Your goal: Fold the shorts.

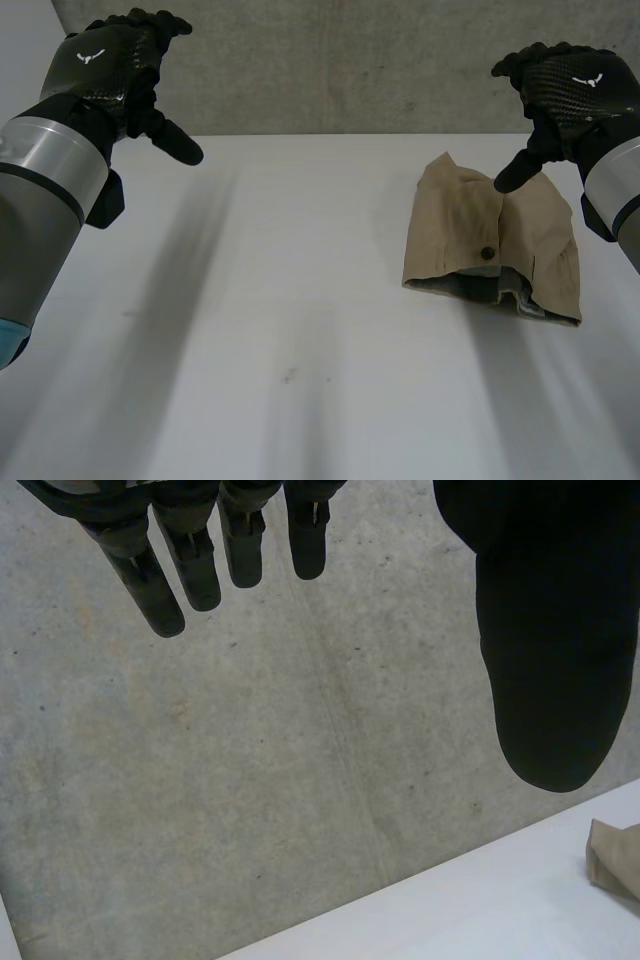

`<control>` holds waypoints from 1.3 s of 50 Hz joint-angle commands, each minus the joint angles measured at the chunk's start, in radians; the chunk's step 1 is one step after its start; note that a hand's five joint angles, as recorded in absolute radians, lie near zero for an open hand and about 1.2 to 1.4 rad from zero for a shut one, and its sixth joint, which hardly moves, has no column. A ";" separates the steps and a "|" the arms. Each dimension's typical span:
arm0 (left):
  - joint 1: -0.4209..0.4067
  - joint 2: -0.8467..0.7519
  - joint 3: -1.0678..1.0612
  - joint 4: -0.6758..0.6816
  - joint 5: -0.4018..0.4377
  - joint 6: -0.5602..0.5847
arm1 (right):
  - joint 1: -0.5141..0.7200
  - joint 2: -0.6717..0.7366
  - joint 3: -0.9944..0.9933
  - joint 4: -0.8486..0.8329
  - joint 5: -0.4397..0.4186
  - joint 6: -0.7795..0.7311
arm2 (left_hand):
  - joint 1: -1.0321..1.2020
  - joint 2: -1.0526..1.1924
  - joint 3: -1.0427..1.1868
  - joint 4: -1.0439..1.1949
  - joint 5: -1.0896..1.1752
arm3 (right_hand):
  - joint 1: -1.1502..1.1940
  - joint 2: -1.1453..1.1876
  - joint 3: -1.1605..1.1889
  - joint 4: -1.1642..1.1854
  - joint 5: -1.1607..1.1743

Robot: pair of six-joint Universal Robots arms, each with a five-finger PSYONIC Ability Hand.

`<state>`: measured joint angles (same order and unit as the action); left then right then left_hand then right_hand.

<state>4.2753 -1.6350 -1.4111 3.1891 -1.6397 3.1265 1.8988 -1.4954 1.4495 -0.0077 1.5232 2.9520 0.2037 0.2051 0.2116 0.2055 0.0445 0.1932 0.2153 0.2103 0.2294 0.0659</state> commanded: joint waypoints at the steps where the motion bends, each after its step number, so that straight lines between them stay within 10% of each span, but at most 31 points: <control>1: 0.000 0.000 -0.002 0.000 0.000 0.000 | -0.007 -0.002 0.000 -0.001 -0.002 -0.005 | -0.025 -0.027 -0.033 -0.027 -0.041 | -0.019 -0.041 -0.036 -0.055 -0.066; 29: -0.002 -0.011 -0.006 0.008 0.001 0.001 | -0.014 0.346 0.094 -0.170 -0.066 -0.390 | -0.028 -0.030 -0.036 -0.030 -0.044 | -0.019 -0.041 -0.036 -0.055 -0.066; 37: 0.000 -0.012 -0.008 0.008 0.001 0.001 | -0.014 0.488 0.023 -0.290 -0.060 -0.421 | -0.028 -0.030 -0.036 -0.030 -0.044 | 0.717 0.695 0.700 0.681 0.669; 38: 0.001 -0.009 -0.006 0.009 0.001 0.001 | -0.012 0.489 0.000 -0.288 -0.064 -0.430 | -0.028 -0.030 -0.036 -0.030 -0.044 | 1.198 1.176 1.181 1.162 1.151; 65: 0.116 0.141 0.008 0.022 0.005 -0.006 | 0.152 -0.009 -0.227 -0.264 -0.037 -0.075 | -0.028 -0.030 -0.036 -0.030 -0.044 | 1.203 1.181 1.186 1.167 1.156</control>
<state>4.3507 -1.5458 -1.4030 3.2081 -1.6359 3.1251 2.0727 -1.4581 1.2233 -0.2761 1.4718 2.7794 0.2037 0.2053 0.2115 0.2055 0.0445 0.9461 1.1647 1.1785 1.1859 0.9640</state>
